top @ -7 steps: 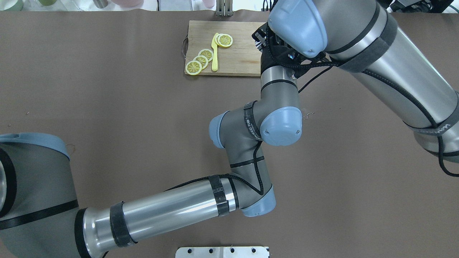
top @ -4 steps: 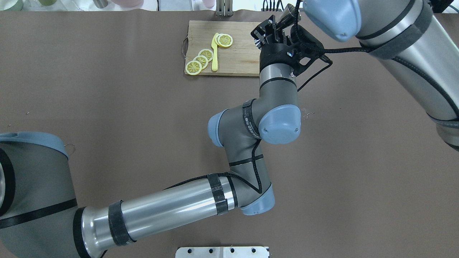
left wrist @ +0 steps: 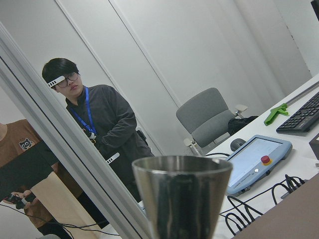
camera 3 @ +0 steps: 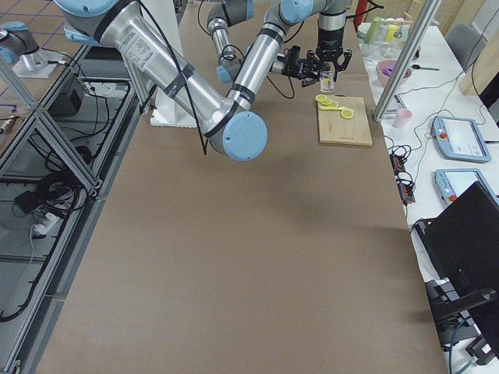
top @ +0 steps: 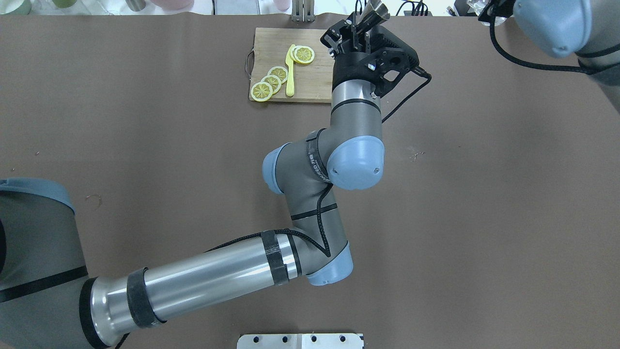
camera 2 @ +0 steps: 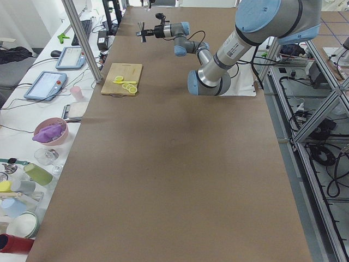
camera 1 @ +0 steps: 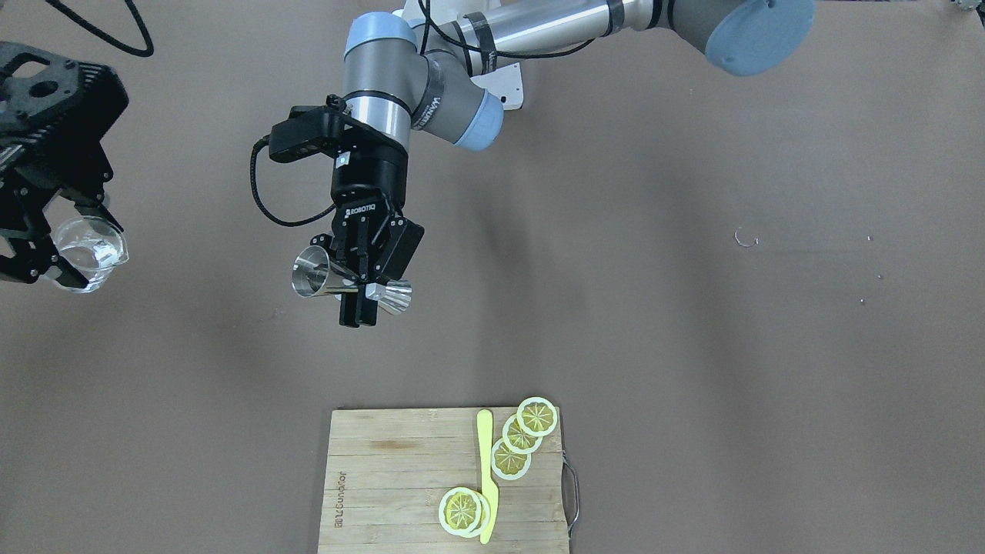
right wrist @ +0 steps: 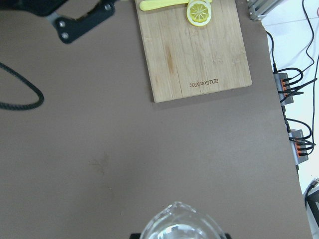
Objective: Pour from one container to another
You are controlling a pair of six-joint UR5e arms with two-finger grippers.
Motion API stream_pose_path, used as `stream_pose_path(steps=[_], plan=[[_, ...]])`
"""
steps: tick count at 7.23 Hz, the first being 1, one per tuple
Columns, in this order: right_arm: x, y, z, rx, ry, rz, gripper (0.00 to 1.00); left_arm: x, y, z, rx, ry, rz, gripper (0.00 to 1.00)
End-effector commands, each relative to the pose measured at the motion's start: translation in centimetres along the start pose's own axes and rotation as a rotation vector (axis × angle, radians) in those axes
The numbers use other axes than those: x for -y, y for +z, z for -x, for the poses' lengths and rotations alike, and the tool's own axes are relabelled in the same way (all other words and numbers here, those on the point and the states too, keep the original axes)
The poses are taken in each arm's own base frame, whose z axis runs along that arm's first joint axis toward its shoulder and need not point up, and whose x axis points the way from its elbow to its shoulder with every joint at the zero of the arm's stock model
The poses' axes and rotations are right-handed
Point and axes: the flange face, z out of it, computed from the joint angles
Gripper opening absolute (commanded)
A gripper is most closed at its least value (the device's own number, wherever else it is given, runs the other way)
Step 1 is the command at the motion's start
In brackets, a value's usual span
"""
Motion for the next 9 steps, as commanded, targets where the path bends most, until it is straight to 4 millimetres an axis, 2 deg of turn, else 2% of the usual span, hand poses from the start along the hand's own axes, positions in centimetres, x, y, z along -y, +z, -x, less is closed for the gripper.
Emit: stream_pose_path(steps=[1, 2, 3, 5, 7, 8, 9], plan=[[-5.7, 3.0, 0.0, -0.027, 0.113, -0.063, 0.0, -3.6, 0.6, 2.8, 0.008, -0.057, -0.01, 0.0], [-7.9, 4.6, 0.4, -0.032, 0.209, -0.082, 0.0, -5.5, 0.7, 4.4, -0.001, -0.081, -0.003, 0.0], [-11.0, 6.7, 1.4, -0.013, 0.323, -0.145, 0.0, -7.7, 0.8, 6.3, 0.001, -0.105, -0.019, 0.0], [-17.1, 11.1, 2.5, -0.065, 0.388, -0.282, 0.0, -12.1, 1.1, 10.1, -0.004, -0.138, -0.041, 0.0], [-22.6, 15.6, 2.5, -0.097, 0.415, -0.382, 0.0, -16.8, -0.2, 14.3, -0.003, -0.167, -0.062, 0.0], [-26.3, 17.8, 2.7, -0.158, 0.452, -0.44, 0.0, -18.6, -1.4, 16.4, -0.007, -0.187, -0.062, 0.0], [-28.4, 19.7, 2.8, -0.163, 0.476, -0.508, 0.0, -20.4, -2.6, 18.5, -0.012, -0.25, -0.057, 0.0]])
